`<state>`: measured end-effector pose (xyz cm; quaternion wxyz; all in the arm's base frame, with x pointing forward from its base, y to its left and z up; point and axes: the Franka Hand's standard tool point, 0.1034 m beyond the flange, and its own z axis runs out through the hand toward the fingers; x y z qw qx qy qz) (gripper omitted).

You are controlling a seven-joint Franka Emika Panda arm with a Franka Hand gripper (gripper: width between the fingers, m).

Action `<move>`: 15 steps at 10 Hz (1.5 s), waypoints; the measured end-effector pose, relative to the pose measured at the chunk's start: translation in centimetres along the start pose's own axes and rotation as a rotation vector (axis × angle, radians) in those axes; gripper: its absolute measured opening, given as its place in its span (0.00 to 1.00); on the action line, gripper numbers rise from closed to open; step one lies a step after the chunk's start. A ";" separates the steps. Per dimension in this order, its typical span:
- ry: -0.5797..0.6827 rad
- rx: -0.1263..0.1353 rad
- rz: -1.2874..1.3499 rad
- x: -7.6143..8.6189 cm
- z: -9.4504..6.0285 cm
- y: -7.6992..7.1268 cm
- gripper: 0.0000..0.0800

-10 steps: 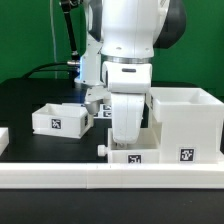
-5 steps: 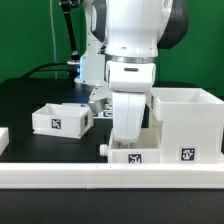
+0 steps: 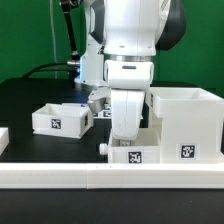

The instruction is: Assemble drawer

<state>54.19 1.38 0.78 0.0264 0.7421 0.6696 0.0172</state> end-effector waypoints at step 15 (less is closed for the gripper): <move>-0.087 0.009 -0.123 -0.7 -0.1 0.6 0.05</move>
Offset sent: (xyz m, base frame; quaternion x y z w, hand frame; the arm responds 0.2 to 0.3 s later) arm 0.0128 -0.0031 -0.0078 0.0069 -0.0832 -0.0827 0.9931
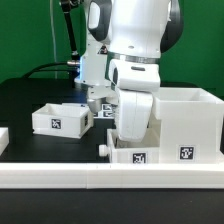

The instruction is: Assemble drawer

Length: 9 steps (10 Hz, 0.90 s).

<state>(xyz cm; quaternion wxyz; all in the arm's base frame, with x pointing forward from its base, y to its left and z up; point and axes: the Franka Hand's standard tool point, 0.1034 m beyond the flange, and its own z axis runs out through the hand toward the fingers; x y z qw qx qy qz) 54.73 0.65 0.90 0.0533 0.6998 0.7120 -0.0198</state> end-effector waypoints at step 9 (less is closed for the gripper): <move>-0.011 -0.038 0.039 -1.5 -4.2 1.4 0.80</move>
Offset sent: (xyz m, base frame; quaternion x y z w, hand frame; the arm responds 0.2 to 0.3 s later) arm -0.0049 0.0074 0.0192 -0.0034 0.0106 0.0718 0.9974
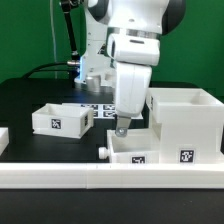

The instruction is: Assemble drawer

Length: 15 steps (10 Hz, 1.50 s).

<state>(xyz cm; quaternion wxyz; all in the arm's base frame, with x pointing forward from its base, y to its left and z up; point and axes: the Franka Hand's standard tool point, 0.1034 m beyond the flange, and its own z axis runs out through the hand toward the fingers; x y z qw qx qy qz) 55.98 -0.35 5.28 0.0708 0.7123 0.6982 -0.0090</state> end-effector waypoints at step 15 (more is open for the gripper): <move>0.252 0.068 -0.106 -6.0 3.4 1.8 0.81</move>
Offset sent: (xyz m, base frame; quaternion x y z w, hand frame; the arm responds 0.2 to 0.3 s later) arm 0.0000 0.0000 0.0000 0.0000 0.0000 0.0000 1.0000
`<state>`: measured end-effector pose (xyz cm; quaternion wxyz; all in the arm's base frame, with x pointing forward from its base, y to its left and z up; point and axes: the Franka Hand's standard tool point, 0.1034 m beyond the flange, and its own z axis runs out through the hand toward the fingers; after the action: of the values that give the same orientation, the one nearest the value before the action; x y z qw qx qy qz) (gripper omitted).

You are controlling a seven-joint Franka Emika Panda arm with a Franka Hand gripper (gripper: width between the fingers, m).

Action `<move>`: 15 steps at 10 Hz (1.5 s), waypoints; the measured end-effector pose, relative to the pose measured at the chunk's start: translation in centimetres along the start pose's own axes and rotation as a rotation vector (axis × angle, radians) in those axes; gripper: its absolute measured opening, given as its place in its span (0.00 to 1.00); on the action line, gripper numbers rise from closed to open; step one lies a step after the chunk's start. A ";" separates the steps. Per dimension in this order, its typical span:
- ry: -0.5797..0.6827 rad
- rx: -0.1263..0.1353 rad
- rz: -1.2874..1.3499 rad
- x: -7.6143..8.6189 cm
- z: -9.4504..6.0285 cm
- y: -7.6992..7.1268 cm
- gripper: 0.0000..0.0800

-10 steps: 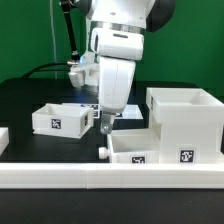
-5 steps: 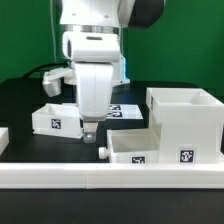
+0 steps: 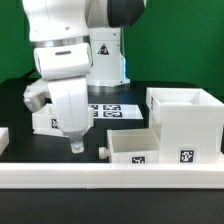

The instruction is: Assemble drawer

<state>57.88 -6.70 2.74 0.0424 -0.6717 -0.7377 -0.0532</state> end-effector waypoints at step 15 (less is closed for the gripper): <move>0.042 0.012 0.033 5.4 1.7 2.0 0.81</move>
Offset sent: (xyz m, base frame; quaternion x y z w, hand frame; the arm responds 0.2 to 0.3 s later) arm 0.0272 0.0299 -0.0019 0.0056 0.0243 -0.0406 0.9989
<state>59.33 -0.94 1.81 0.0625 -0.6823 -0.7258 -0.0622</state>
